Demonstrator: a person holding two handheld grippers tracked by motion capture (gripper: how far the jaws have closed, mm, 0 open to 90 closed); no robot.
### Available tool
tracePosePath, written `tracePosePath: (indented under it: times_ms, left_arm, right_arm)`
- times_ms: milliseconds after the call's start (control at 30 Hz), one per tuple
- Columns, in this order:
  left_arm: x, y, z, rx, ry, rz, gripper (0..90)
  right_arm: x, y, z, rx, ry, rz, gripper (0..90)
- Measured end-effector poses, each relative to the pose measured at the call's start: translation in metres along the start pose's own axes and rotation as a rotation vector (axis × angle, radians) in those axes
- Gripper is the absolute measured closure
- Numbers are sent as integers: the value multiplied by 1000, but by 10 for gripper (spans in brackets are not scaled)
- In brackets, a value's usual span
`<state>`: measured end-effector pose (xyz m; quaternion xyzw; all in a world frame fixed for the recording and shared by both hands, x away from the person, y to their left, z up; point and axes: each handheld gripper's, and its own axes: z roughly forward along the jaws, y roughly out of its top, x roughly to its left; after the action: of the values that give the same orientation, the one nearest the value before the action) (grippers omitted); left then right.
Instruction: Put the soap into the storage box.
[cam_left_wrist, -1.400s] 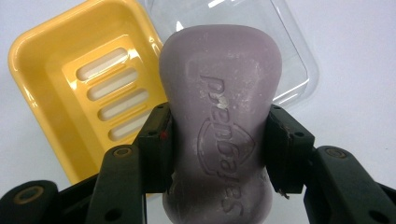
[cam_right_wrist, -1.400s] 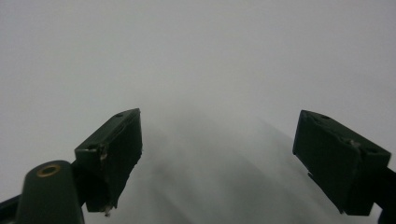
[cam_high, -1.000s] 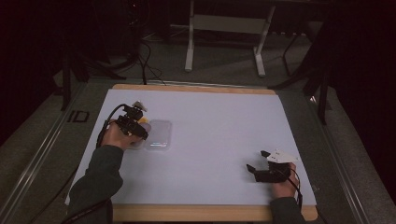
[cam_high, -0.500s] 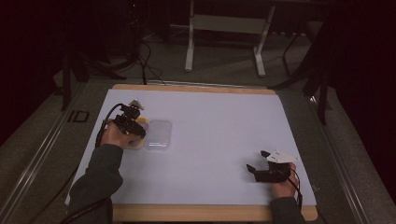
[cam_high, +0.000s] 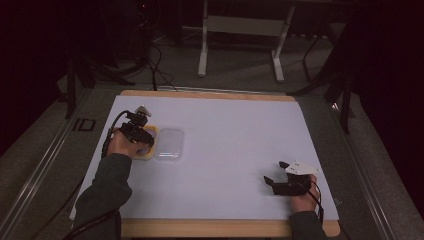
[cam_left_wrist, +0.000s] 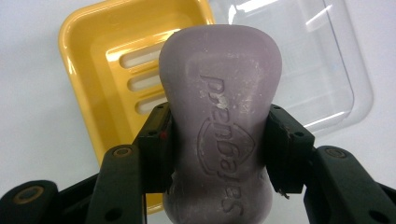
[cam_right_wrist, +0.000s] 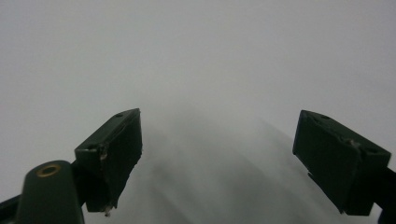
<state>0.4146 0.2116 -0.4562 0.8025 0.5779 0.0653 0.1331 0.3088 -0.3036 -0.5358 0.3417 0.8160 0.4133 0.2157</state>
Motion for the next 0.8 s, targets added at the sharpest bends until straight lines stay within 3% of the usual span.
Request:
tracePosePath:
  times_ms: [800]
  left_arm:
    - [9, 5, 11, 2, -6, -76, 502]
  right_arm:
    - [0, 0, 0, 1, 0, -4, 154]
